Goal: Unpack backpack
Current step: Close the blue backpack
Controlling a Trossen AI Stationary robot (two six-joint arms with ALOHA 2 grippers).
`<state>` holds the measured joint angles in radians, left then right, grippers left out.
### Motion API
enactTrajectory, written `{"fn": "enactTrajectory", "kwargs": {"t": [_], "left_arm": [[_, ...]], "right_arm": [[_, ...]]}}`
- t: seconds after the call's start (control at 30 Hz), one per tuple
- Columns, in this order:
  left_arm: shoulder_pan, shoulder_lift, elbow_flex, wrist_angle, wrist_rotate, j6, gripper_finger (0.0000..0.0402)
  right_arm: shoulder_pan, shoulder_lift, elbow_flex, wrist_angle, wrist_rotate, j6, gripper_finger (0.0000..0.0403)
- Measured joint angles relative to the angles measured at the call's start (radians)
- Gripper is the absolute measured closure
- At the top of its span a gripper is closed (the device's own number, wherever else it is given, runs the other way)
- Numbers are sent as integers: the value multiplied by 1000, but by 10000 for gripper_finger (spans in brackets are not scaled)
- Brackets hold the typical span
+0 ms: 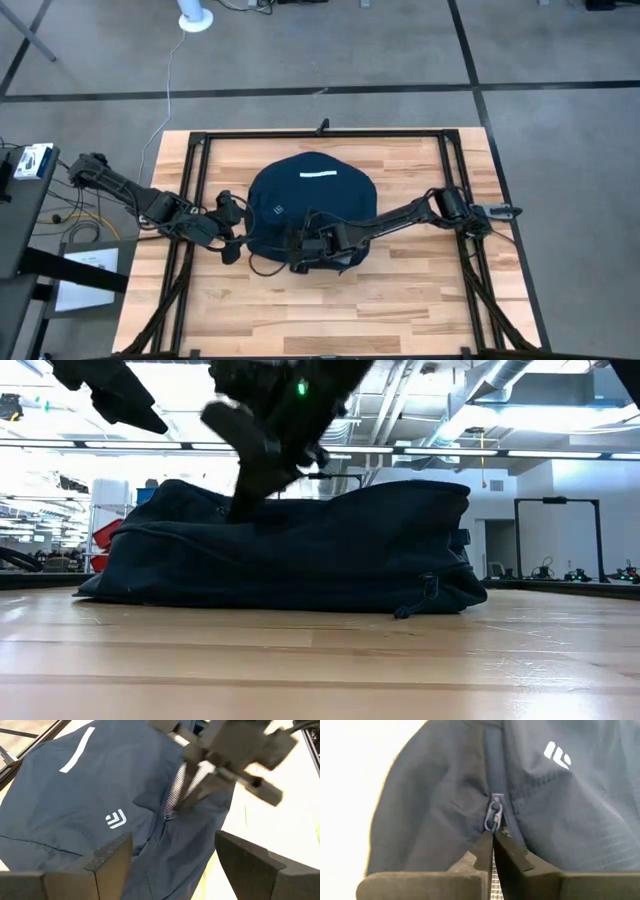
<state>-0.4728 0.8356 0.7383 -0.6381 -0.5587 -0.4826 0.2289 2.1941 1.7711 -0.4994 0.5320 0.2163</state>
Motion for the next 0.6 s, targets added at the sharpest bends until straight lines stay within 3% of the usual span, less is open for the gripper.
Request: {"fn": "enactTrajectory", "kwargs": {"t": [0.3,0.43,0.6], "left_arm": [[0,0,0,1,0,7,132],[0,0,0,1,0,6,132],[0,0,0,1,-1,3,132]], "right_arm": [[18,-1,145,-46,-38,-8,402],[-1,-3,175,-8,-162,124,403],[-3,-1,173,13,-180,280,403]]}}
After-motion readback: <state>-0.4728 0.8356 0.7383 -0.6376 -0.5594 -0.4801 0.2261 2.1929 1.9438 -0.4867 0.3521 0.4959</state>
